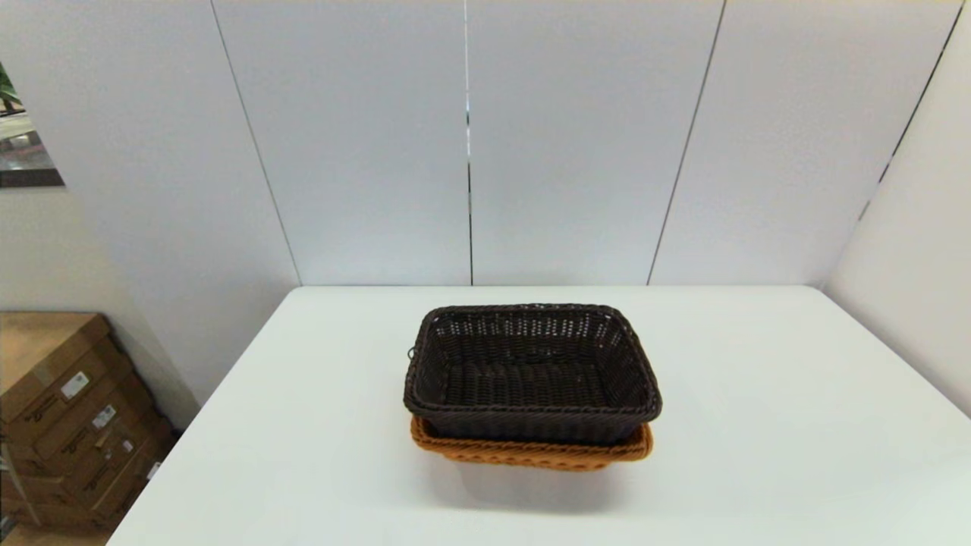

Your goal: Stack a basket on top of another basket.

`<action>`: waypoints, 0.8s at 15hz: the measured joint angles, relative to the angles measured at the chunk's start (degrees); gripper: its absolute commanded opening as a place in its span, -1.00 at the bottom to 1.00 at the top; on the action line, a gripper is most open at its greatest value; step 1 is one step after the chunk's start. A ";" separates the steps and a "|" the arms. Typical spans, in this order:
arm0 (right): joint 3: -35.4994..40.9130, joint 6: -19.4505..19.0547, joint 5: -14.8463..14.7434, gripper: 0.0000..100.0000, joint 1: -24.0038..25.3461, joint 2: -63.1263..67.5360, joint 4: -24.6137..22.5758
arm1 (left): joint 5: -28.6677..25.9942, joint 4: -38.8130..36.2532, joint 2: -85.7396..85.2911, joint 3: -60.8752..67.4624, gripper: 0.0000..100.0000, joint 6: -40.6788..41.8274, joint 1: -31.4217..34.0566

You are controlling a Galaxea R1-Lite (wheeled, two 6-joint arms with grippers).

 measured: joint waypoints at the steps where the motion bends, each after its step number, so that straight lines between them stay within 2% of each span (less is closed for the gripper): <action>1: 0.88 0.06 0.13 1.00 0.11 -1.07 -1.83 | 0.00 0.00 0.00 0.00 1.00 -0.01 0.00; 5: 2.21 0.15 0.43 1.00 0.35 -6.07 -4.00 | 0.01 0.02 0.00 0.00 1.00 -0.01 0.00; 8: 3.52 2.62 0.44 1.00 0.38 -8.46 -6.27 | 0.00 0.02 0.00 0.00 1.00 0.00 0.00; 12: 7.03 6.53 0.24 1.00 0.38 -9.20 -14.18 | 0.01 0.00 0.00 0.00 1.00 0.00 0.00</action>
